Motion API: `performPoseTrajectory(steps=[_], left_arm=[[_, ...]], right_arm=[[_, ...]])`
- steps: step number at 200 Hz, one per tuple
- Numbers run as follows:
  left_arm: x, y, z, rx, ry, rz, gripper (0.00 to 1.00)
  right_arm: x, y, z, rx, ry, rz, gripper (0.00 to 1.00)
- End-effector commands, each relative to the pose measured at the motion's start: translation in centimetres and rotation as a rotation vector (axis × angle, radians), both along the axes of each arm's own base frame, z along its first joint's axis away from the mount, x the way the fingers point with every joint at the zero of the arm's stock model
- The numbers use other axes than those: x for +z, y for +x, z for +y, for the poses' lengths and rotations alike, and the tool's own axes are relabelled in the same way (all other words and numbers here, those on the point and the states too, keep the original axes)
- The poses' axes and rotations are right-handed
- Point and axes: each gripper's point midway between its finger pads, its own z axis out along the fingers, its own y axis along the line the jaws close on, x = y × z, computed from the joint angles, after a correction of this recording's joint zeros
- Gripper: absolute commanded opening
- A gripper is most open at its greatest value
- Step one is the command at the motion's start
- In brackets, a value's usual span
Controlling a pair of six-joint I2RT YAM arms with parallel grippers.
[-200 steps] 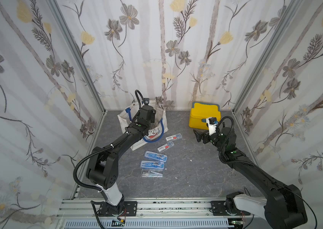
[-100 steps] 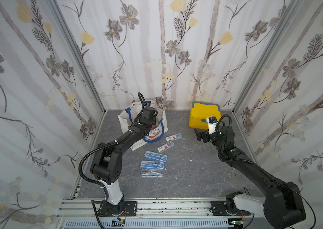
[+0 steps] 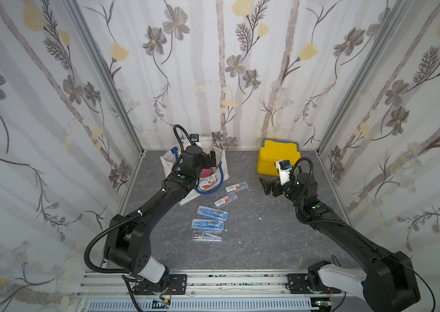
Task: Put the compass set into the canvas bag
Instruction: Place the compass set in the canvas bag, then pick up the compass set at the center of the board.
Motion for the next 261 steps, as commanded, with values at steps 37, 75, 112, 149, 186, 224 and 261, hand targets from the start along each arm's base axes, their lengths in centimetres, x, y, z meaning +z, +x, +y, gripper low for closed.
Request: performPoseTrajectory(steps=[37,75,112,149,186,224,261], left_arm=[[3.2,-5.3,-0.8,-0.122,-0.347,-0.096,1.0],[4.0,-8.2,1.1,-0.082,-0.456,-0.119,1.0],[3.8,-9.8,3.2,0.0,-0.489,-0.11,1.0],[3.2,-11.1,4.3,0.025,-0.497,-0.119,1.0],[2.6,-11.6,4.8,0.038,-0.495,-0.122,1.0],[2.4,-11.8,5.0,0.042,-0.496,-0.131,1.0],[2.2,-11.8,5.1,0.046,-0.49,-0.133,1.0]], right_arm=[[-3.7,-3.6,7.9,0.29,-0.284,-0.02,0.96],[-7.9,-8.3,13.9,0.571,-0.421,-0.007,0.88],[-11.8,-12.1,18.5,0.764,-0.523,0.033,0.85],[-16.1,-15.0,20.9,0.89,-0.609,0.083,0.84],[-19.1,-17.2,22.3,0.966,-0.632,0.171,0.75],[-21.3,-18.3,22.8,0.983,-0.655,0.227,0.71],[-22.3,-18.5,22.6,0.979,-0.67,0.255,0.7]])
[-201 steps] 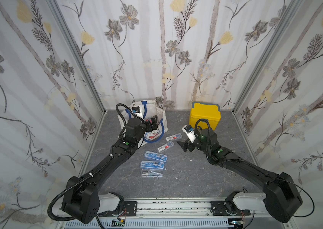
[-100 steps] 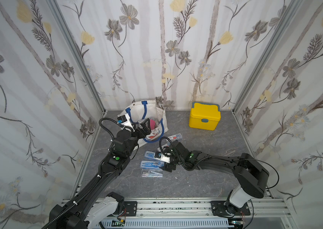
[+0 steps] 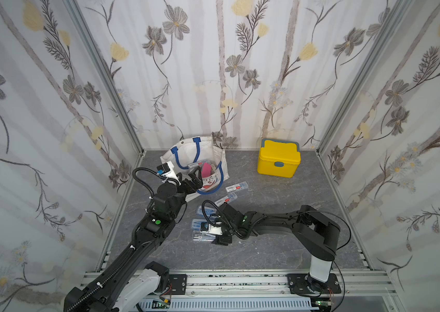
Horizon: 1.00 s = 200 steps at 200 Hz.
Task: Put the compass set into the canvas bag
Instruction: Pick up the compass set at the center of the board.
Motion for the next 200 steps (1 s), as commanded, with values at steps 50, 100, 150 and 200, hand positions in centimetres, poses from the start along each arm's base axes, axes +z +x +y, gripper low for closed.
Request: performPoseTrajectory(steps=[50,100,150,200], left_arm=[[0.4,0.1,0.2,0.01,-0.019,-0.022,1.0],[0.2,0.1,0.1,0.007,-0.019,-0.02,1.0],[0.3,0.1,0.0,0.004,-0.024,-0.024,1.0],[0.1,0.2,0.0,0.004,-0.024,-0.022,1.0]], right_arm=[[-2.1,-2.2,-2.0,0.036,-0.089,0.031,0.64],[-2.4,-2.7,-2.4,0.023,-0.109,0.006,0.64],[-3.0,-1.2,-1.9,-0.045,-0.143,-0.01,0.53],[-2.1,-0.9,-1.8,-0.044,-0.122,-0.039,0.44]])
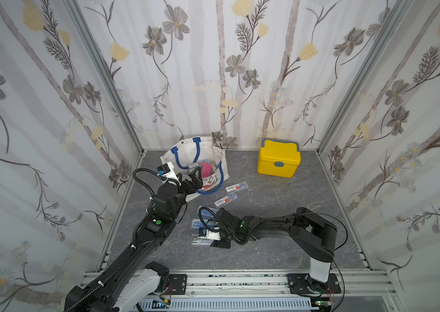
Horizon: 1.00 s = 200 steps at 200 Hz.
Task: Put the compass set into the canvas bag
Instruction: Pick up the compass set at the center of the board.
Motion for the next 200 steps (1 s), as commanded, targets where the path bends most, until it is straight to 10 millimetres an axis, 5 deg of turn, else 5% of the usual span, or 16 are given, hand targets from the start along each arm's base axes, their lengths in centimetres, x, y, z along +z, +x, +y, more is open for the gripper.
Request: performPoseTrajectory(steps=[1,46,96,145,200], left_arm=[[0.6,0.1,0.0,0.002,-0.024,-0.021,1.0],[0.4,0.1,0.1,0.008,-0.014,-0.012,1.0],[1.3,0.2,-0.2,-0.006,-0.021,-0.027,1.0],[3.3,0.0,-3.2,-0.172,-0.039,-0.09,1.0],[3.9,0.3,-7.6,-0.377,-0.117,-0.11,1.0]], right_arm=[[-0.9,0.6,-1.8,-0.033,-0.08,-0.037,0.44],[2.3,1.9,-1.3,-0.08,0.054,-0.077,0.38],[8.5,4.4,-2.0,-0.174,0.287,-0.126,0.38],[15.7,9.2,-5.4,-0.37,0.542,-0.193,0.38],[20.9,14.6,-10.8,-0.641,0.749,-0.293,0.37]])
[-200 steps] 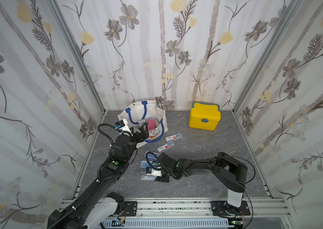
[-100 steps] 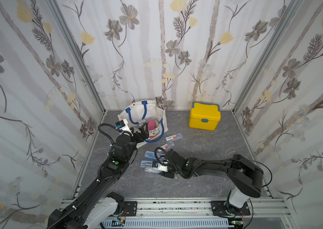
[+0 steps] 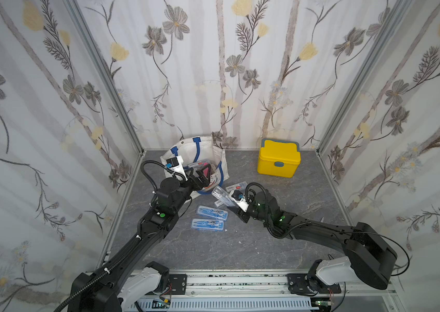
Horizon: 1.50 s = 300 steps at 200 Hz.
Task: Put the compass set into the canvas bag
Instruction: Pick up the compass set at the center of the board.
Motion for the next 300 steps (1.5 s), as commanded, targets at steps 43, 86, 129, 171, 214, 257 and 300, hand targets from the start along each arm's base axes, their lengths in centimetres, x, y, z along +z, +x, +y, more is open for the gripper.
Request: performPoseTrajectory(steps=[43,86,129,171,214,257,300], left_arm=[[2.7,-0.6,-5.1,-0.211,-0.088,-0.092,1.0],[3.3,-1.2,-8.5,-0.333,-0.123,-0.118,0.95],[3.2,-1.0,-11.4,-0.435,-0.185,-0.118,0.87],[3.4,-0.5,-13.4,-0.468,-0.219,-0.135,0.76],[3.2,0.5,-14.9,-0.454,-0.211,-0.111,0.57],[2.8,1.3,-15.1,-0.391,-0.207,-0.089,0.31],[3.0,1.3,-15.5,-0.388,-0.207,-0.097,0.17]], right_arm=[[8.4,4.5,-2.9,-0.185,0.315,-0.12,0.36],[11.2,5.0,-3.5,-0.196,0.418,-0.13,0.37],[12.4,5.0,-3.5,-0.184,0.449,-0.138,0.36],[12.0,4.9,-3.4,-0.178,0.44,-0.126,0.36],[11.9,5.0,-3.3,-0.183,0.44,-0.129,0.36],[12.1,5.2,-3.5,-0.196,0.443,-0.141,0.36],[12.0,5.4,-3.5,-0.2,0.433,-0.155,0.37]])
